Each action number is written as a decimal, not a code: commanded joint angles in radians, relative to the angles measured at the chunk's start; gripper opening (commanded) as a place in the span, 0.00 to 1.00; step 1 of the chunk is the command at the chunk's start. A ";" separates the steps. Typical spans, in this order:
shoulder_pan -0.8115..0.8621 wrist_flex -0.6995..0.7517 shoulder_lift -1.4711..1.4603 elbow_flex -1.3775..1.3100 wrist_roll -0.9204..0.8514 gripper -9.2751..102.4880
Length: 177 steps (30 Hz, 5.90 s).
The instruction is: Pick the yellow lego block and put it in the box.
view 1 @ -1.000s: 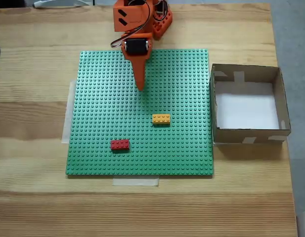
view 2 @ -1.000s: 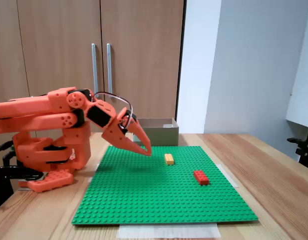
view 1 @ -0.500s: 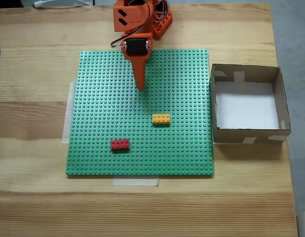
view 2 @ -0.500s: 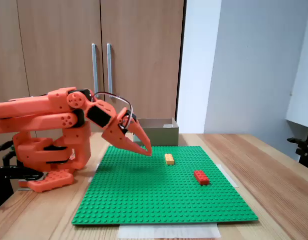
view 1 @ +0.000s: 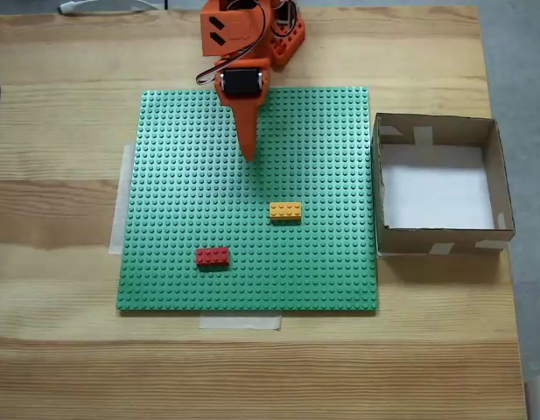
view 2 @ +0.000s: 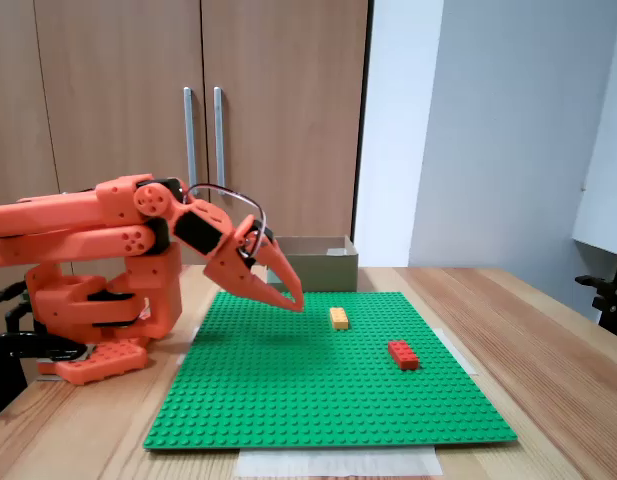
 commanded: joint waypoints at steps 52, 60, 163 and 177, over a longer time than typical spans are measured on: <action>0.012 0.081 -0.206 -0.244 -0.012 0.07; -0.049 0.308 -0.571 -0.647 -0.049 0.08; -0.166 0.250 -1.833 -1.431 0.123 0.18; -0.173 0.255 -1.726 -1.402 0.118 0.10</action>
